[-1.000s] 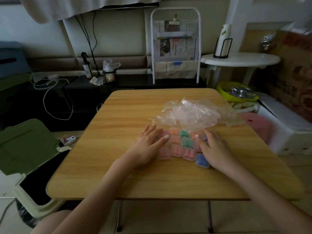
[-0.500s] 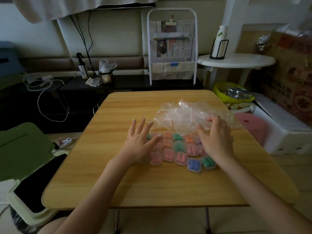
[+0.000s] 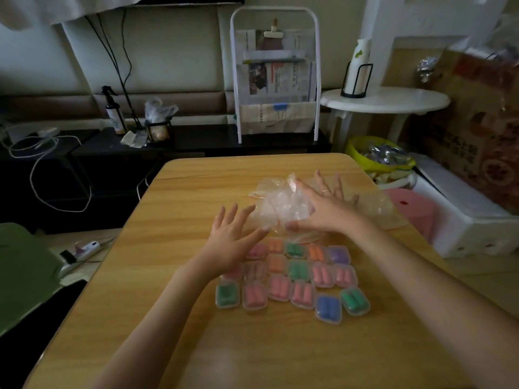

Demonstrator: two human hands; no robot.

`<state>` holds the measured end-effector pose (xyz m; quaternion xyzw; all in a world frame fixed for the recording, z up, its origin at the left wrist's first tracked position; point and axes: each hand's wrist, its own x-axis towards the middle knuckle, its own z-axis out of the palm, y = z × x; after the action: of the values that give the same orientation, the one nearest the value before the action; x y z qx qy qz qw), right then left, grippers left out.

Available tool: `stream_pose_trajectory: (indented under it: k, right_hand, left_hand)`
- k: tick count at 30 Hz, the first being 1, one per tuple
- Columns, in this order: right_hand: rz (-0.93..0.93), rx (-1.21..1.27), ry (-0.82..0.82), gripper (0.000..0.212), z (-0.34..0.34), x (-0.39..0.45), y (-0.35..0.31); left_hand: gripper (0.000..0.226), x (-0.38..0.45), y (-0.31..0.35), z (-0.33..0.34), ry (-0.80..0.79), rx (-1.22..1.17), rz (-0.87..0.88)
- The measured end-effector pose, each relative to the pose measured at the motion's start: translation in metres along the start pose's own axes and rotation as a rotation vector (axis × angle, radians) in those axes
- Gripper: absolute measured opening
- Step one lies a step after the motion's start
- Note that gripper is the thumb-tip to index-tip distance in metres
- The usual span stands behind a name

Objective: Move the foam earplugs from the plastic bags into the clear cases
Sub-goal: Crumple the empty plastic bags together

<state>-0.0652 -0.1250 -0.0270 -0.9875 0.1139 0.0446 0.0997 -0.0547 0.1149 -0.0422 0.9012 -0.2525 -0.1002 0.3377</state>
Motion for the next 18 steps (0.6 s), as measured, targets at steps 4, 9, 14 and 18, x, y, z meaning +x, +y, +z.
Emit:
stream_pose_trajectory:
  k: [4,9,14,18]
  right_hand:
    - [-0.032,0.021,-0.023,0.098,0.011,0.015,-0.008]
    - [-0.05,0.079,0.141,0.069,0.014,0.016,-0.015]
    - [-0.15,0.531,0.216,0.058,0.006,0.016,-0.035]
    - [-0.242,0.694,0.218,0.055,0.002,0.02,-0.058]
  left_hand:
    - [0.067,0.005,-0.004,-0.003,0.017,-0.08,-0.016]
    - [0.081,0.012,0.001,0.004,0.044,-0.292,-0.04]
    - [0.108,0.01,0.001,0.001,0.058,-0.358,-0.072]
    - [0.137,0.028,-0.001,-0.02,0.055,-0.413,-0.066]
